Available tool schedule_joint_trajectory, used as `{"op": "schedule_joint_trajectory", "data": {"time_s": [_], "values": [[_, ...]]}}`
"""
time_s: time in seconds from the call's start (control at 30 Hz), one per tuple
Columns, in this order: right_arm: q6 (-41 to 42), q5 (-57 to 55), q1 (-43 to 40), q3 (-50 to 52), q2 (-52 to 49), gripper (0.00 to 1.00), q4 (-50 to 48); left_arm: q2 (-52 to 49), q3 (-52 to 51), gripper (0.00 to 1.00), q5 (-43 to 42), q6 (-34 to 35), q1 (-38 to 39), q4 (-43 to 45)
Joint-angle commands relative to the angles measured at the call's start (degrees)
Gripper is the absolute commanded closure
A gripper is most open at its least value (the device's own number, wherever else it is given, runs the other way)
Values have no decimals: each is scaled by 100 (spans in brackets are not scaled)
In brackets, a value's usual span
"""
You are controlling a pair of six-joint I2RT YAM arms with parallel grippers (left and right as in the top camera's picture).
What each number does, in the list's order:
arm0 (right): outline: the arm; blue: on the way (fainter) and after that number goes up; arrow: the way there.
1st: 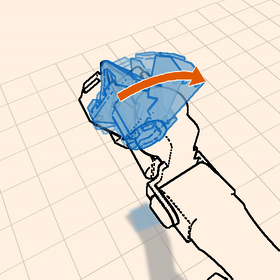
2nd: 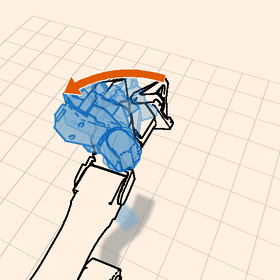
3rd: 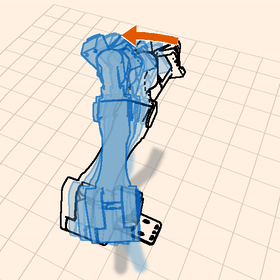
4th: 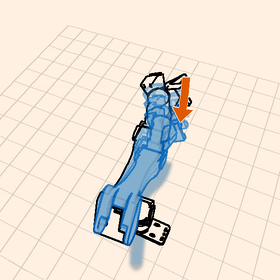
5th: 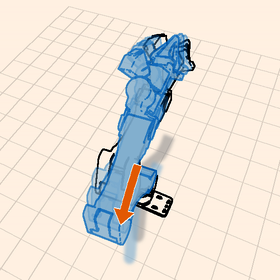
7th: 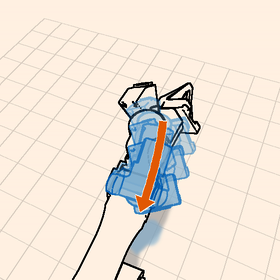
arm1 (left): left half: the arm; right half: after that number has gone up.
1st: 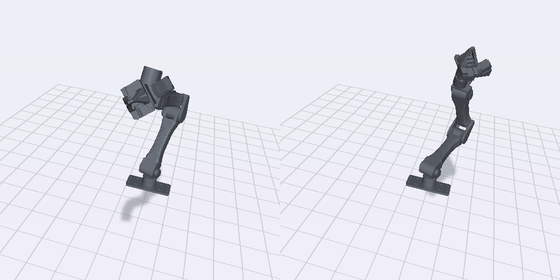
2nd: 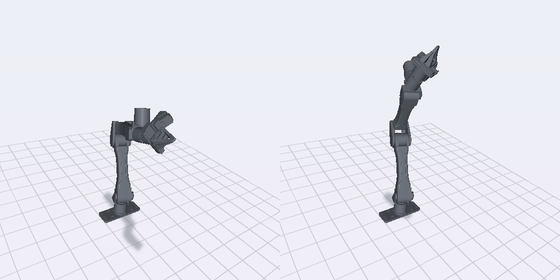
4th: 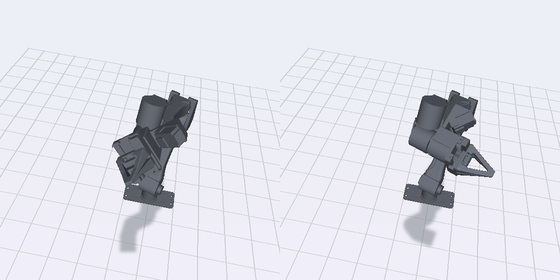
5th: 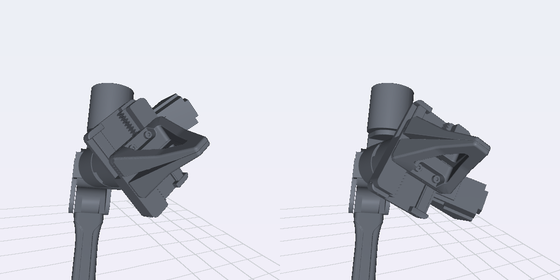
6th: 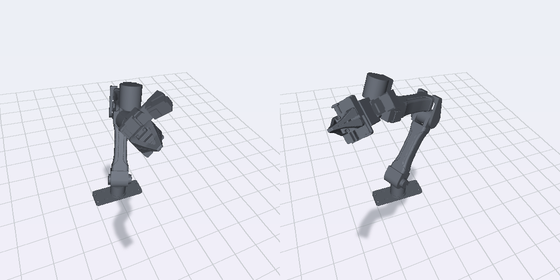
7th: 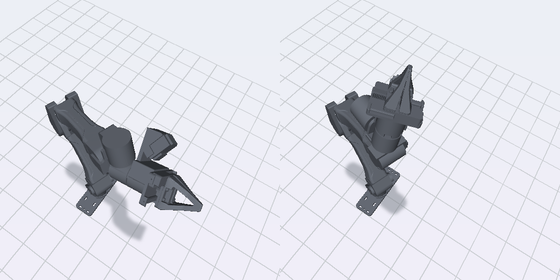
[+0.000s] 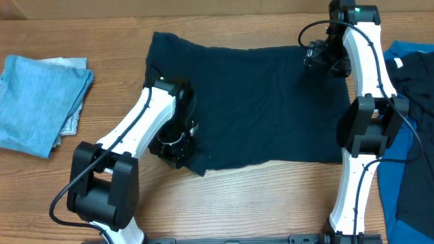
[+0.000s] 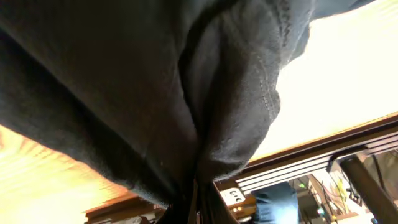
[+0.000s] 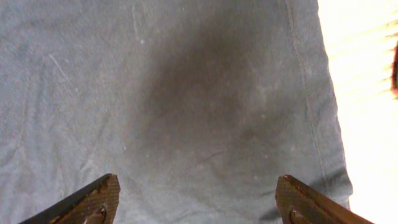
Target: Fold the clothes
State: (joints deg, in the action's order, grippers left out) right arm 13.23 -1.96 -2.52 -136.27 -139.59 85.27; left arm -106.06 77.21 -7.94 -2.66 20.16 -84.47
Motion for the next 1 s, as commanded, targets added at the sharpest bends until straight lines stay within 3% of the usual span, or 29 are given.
{"op": "schedule_joint_trajectory", "data": {"time_s": [0.0, 0.1, 0.2, 0.27, 0.3, 0.33, 0.37, 0.5, 0.53, 0.57, 0.6, 0.63, 0.67, 0.7, 0.83, 0.97], "values": [[-13, -79, 15, 26, 216, 12, 63, 118, -413, 96, -39, 363, 11, 52], [-13, -90, 15, 26, 216, 11, 208, 118, -629, 96, 72, 656, 11, 42], [-144, -103, 13, 26, 216, 9, 400, 118, -798, 96, 929, 1412, 4, -2], [-168, -291, 13, 26, 216, 5, 527, 118, -798, 93, 1086, 1451, 7, 52], [-166, -579, 13, 26, 216, 4, 612, 118, -798, 59, 1165, 1443, 4, 39], [-166, -717, 11, 26, 216, 2, 636, 118, -798, 17, 1154, 1425, 7, 22], [-168, -791, -17, 26, 216, 0, 675, 118, -798, 8, 1154, 1292, 7, -20], [-236, -782, -170, 26, 216, 0, 804, 118, -798, 2, 1233, 1259, -68, 87], [-238, -750, -175, 26, 216, 0, 844, 118, -793, 3, 1082, 1316, -85, 293], [-264, -634, -173, 26, 216, 9, 894, 120, -774, 6, 754, 1314, -103, 619], [-282, -448, -173, 24, 216, 28, 949, 118, -697, 14, 369, 1305, -105, 992], [-282, -197, -173, 26, 216, 54, 1005, 120, -551, 35, 122, 1292, -109, 1309], [-302, 22, -173, 26, 216, 96, 1097, 120, -341, 91, -17, 1294, -109, 1563], [-299, 59, -173, 26, 216, 96, 1154, 120, -199, 96, -197, 1292, -107, 1722], [-297, 59, -173, 26, 216, 96, 1099, 118, -166, 96, -717, 1298, -83, 2317], [-299, 59, -173, 26, 216, 96, 940, 116, -328, 96, -647, 1513, 42, 2542]]}}
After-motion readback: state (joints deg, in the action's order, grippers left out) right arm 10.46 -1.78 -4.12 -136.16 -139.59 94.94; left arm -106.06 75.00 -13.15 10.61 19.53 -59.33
